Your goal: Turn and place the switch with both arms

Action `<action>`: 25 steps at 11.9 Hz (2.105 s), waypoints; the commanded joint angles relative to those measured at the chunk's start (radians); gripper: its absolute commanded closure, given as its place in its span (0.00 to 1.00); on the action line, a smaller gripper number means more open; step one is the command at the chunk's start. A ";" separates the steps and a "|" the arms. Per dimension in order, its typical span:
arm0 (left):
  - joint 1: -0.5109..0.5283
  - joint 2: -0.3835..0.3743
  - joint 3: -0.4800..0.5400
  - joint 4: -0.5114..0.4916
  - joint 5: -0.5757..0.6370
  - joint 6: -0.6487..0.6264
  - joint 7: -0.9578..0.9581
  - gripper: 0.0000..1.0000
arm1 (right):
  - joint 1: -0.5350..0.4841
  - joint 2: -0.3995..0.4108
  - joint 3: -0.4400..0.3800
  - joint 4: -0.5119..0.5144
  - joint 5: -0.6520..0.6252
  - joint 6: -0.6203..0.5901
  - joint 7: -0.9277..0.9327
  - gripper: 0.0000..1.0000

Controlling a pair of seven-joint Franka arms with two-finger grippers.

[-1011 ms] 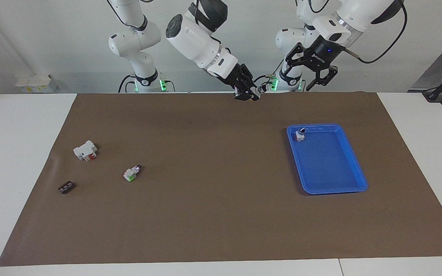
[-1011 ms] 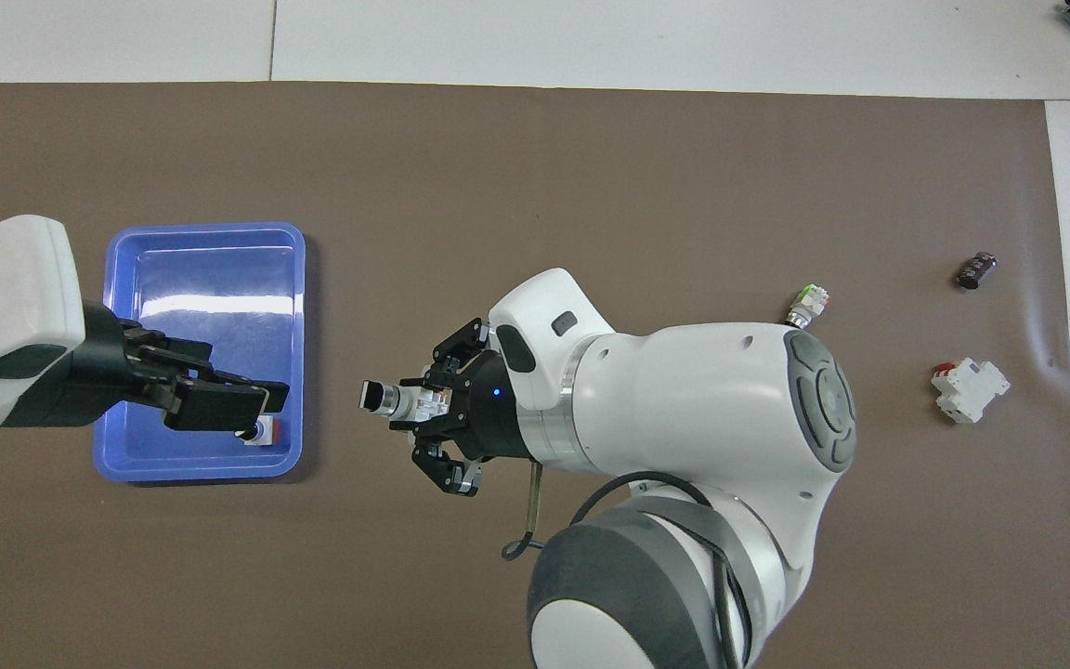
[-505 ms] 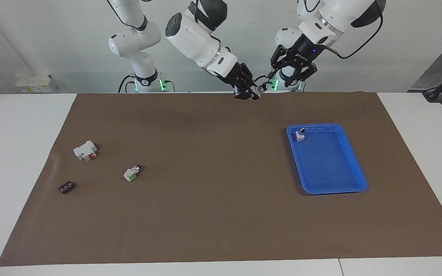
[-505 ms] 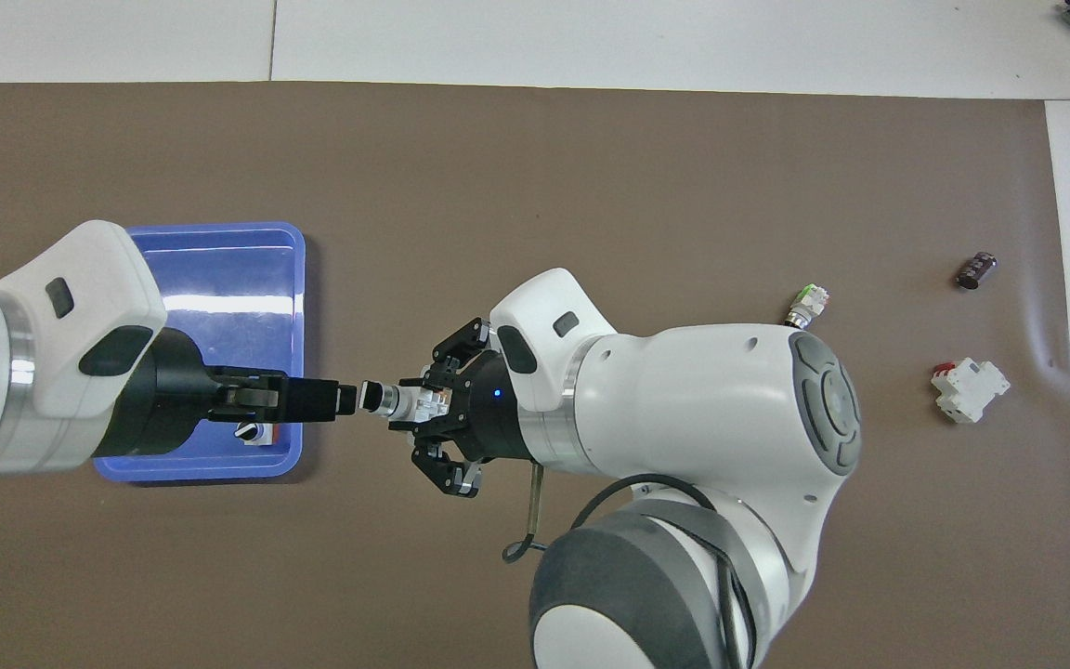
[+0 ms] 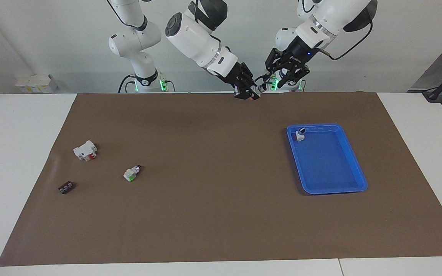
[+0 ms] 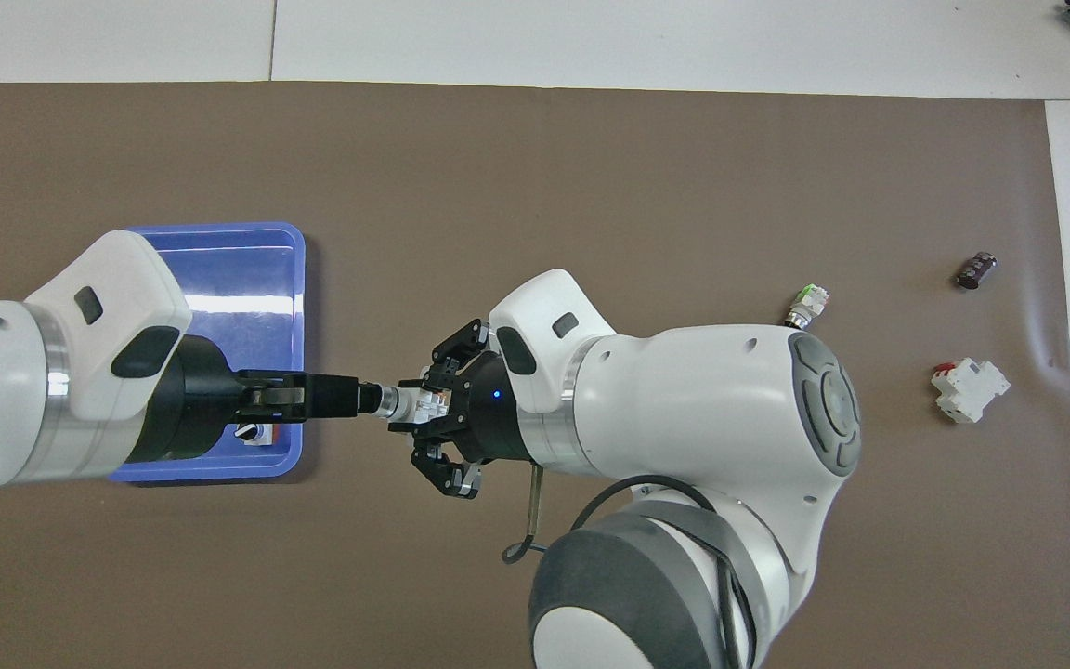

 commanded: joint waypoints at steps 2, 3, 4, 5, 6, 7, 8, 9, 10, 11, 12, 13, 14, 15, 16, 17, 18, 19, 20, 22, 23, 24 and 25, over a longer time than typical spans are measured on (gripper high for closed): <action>-0.016 -0.038 -0.003 -0.053 -0.017 0.051 -0.021 0.50 | -0.009 -0.013 0.004 -0.001 0.025 -0.013 0.014 1.00; -0.016 -0.038 -0.005 -0.063 -0.017 0.056 -0.021 0.50 | -0.009 -0.013 0.002 -0.001 0.025 -0.013 0.014 1.00; -0.018 -0.038 -0.005 -0.066 -0.017 0.074 -0.021 0.50 | -0.009 -0.013 0.002 -0.001 0.024 -0.013 0.014 1.00; -0.018 -0.036 -0.005 -0.067 -0.017 0.082 -0.021 0.51 | -0.009 -0.013 0.002 -0.001 0.025 -0.015 0.013 1.00; -0.018 -0.035 -0.005 -0.067 -0.017 0.083 -0.021 0.54 | -0.009 -0.013 0.002 -0.001 0.025 -0.013 0.014 1.00; -0.018 -0.033 -0.006 -0.067 -0.018 0.085 -0.021 0.54 | -0.009 -0.013 0.002 -0.001 0.025 -0.012 0.014 1.00; -0.018 -0.033 -0.006 -0.067 -0.026 0.083 -0.021 0.56 | -0.009 -0.013 0.002 -0.001 0.025 -0.012 0.014 1.00; -0.018 -0.033 -0.006 -0.067 -0.035 0.083 -0.021 0.57 | -0.009 -0.013 0.002 -0.001 0.025 -0.012 0.014 1.00; -0.018 -0.035 -0.006 -0.069 -0.037 0.083 -0.021 0.57 | -0.009 -0.013 0.002 -0.001 0.025 -0.007 0.014 1.00; -0.018 -0.036 -0.006 -0.073 -0.040 0.083 -0.021 0.58 | -0.009 -0.013 0.002 -0.001 0.025 -0.001 0.016 1.00; -0.018 -0.036 -0.006 -0.073 -0.052 0.083 -0.021 0.64 | -0.009 -0.013 0.002 -0.001 0.025 -0.004 0.014 1.00; -0.018 -0.036 -0.006 -0.073 -0.054 0.083 -0.021 0.69 | -0.009 -0.013 0.004 -0.001 0.024 -0.004 0.014 1.00; -0.018 -0.036 -0.006 -0.073 -0.055 0.083 -0.021 0.71 | -0.008 -0.013 0.004 -0.001 0.025 -0.001 0.014 1.00; -0.018 -0.036 -0.006 -0.073 -0.061 0.082 -0.023 0.71 | -0.008 -0.013 0.004 -0.001 0.024 -0.001 0.014 1.00; -0.018 -0.036 -0.006 -0.073 -0.068 0.082 -0.024 0.71 | -0.008 -0.013 0.002 -0.001 0.024 -0.002 0.016 1.00; -0.018 -0.036 -0.012 -0.073 -0.069 0.079 -0.024 0.72 | -0.008 -0.013 0.004 -0.001 0.025 -0.001 0.016 1.00; -0.019 -0.036 -0.013 -0.073 -0.069 0.077 -0.024 0.82 | -0.008 -0.013 0.004 -0.001 0.024 0.001 0.016 1.00; -0.030 -0.038 -0.013 -0.073 -0.069 0.079 -0.024 0.99 | -0.008 -0.013 0.004 -0.001 0.024 0.002 0.016 1.00; -0.032 -0.038 -0.013 -0.073 -0.069 0.079 -0.024 1.00 | -0.008 -0.013 0.004 -0.001 0.025 0.002 0.016 1.00; -0.032 -0.038 -0.013 -0.073 -0.069 0.077 -0.026 1.00 | -0.008 -0.013 0.004 -0.001 0.025 0.002 0.016 1.00; -0.032 -0.038 -0.011 -0.073 -0.069 0.073 -0.028 1.00 | -0.005 -0.013 0.004 -0.001 0.025 0.002 0.017 1.00; -0.032 -0.038 -0.011 -0.073 -0.068 0.069 -0.029 1.00 | -0.005 -0.013 0.004 -0.001 0.025 0.002 0.017 1.00; -0.032 -0.038 -0.013 -0.073 -0.066 0.062 -0.031 1.00 | -0.003 -0.013 0.004 -0.001 0.025 0.002 0.017 1.00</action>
